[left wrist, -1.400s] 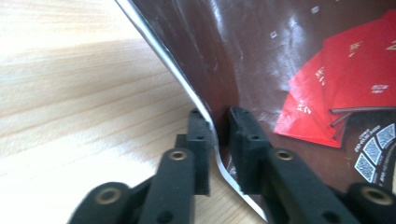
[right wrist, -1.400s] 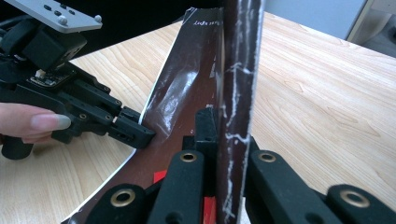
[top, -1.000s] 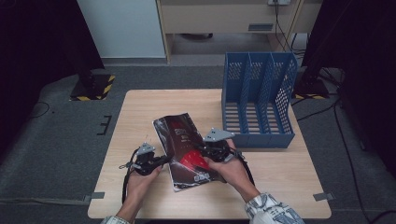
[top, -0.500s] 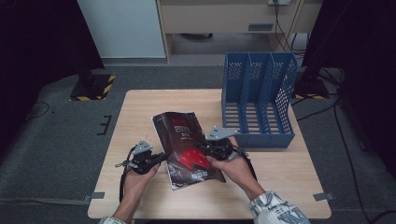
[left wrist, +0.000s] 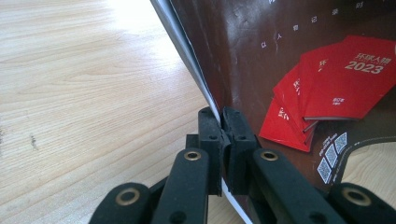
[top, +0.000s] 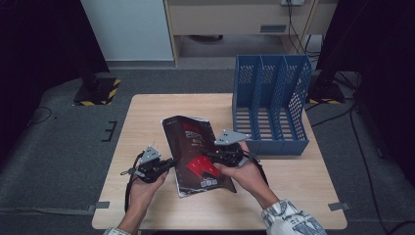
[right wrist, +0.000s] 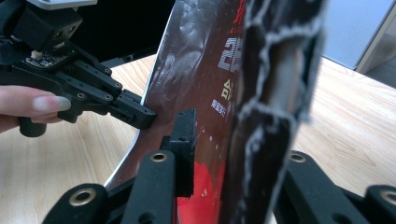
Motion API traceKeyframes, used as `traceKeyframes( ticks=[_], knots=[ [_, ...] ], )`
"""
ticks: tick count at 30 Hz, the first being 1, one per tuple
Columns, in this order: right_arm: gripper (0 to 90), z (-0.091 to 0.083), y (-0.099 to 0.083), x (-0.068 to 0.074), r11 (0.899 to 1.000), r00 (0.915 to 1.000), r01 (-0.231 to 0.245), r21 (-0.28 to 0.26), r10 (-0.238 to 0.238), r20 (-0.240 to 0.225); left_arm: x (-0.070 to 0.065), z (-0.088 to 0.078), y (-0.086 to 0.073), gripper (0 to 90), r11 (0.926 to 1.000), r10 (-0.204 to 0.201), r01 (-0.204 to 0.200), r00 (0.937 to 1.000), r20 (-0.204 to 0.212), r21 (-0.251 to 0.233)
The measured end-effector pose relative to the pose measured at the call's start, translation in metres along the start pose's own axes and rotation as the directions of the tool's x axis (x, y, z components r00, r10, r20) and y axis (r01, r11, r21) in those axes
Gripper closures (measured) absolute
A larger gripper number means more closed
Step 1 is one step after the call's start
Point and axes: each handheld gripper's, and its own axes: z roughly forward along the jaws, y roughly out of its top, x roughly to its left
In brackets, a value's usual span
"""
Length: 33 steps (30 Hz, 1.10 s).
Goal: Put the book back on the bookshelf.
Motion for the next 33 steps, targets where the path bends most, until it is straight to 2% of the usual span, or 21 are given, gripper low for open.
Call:
traceKeyframes(
  ticks=[6,12,16,21,25,26,28,29,33],
  knots=[
    [64.3,0.000,0.005,-0.001,1.000,0.9999,-0.010,-0.006,0.010,-0.003,-0.001,-0.002,0.001,87.2,0.9999,0.007,-0.007,1.0000,0.001,-0.014],
    [58.3,-0.003,0.018,-0.001,1.000,1.0000,0.001,-0.031,-0.001,-0.004,-0.004,-0.003,0.003,87.2,0.9996,0.017,-0.017,0.9999,-0.001,-0.023],
    [56.2,-0.003,0.020,0.000,1.000,1.0000,0.000,-0.031,0.000,-0.003,-0.004,-0.003,0.002,87.2,0.9995,0.018,-0.018,0.9998,-0.001,-0.025],
    [52.5,-0.005,0.024,-0.003,0.999,0.9995,-0.018,-0.030,0.017,-0.026,-0.005,-0.003,0.003,87.2,0.9993,0.018,-0.018,0.9998,0.000,-0.032],
    [55.3,-0.007,0.030,-0.006,0.999,0.9989,-0.036,-0.035,0.034,-0.032,-0.005,-0.004,0.003,87.2,0.9992,0.018,-0.018,0.9998,0.000,-0.036],
    [59.1,-0.008,0.033,-0.007,0.999,0.9987,-0.036,-0.037,0.034,-0.037,-0.005,-0.004,0.003,87.3,0.9991,0.020,-0.020,0.9998,0.002,-0.038],
    [60.7,-0.008,0.034,-0.008,0.999,0.9987,-0.036,-0.037,0.034,-0.039,-0.004,-0.005,0.003,87.3,0.9991,0.021,-0.020,0.9998,0.003,-0.038],
    [66.3,-0.010,0.038,-0.008,0.999,0.9987,-0.030,-0.033,0.028,-0.042,-0.005,-0.005,0.004,87.4,0.9992,0.022,-0.022,0.9998,0.001,-0.034],
    [68.5,-0.013,0.043,-0.009,0.999,0.9988,-0.028,-0.042,0.026,-0.042,-0.005,-0.006,0.004,87.4,0.9990,0.026,-0.026,0.9997,0.005,-0.038]
  ],
)
